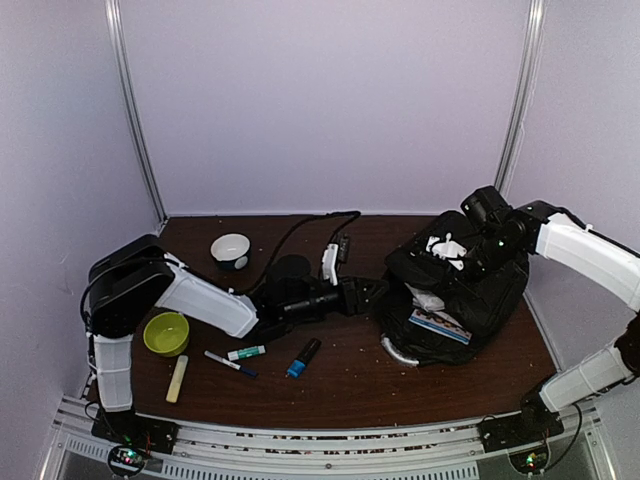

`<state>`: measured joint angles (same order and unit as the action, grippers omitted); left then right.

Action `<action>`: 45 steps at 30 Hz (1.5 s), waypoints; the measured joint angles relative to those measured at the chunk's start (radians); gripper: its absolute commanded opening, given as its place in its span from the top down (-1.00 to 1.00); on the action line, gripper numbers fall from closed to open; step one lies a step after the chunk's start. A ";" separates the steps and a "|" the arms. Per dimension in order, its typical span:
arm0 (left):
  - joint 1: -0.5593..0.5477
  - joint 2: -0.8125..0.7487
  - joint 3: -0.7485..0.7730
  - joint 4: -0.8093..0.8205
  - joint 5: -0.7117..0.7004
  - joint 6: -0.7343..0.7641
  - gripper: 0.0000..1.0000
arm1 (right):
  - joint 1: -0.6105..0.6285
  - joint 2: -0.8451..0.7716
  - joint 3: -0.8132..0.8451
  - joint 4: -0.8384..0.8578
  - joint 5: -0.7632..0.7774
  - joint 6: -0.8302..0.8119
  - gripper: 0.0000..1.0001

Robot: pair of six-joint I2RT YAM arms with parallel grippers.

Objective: Pack the student bag
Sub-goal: Place the pencil case in the largest pocket of the bag, then place the largest pocket of the student bag, then rotate the student bag at the center of the board.

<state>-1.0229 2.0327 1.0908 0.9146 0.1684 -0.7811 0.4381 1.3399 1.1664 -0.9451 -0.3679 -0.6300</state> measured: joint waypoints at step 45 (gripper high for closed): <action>0.141 0.013 0.221 -0.545 0.216 0.284 -0.22 | -0.088 -0.337 -0.324 -0.097 0.175 -0.143 -0.67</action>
<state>-0.8818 2.0460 1.3117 0.3695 0.3847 -0.4973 0.3500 1.0027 0.8425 -1.0420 -0.1932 -0.7731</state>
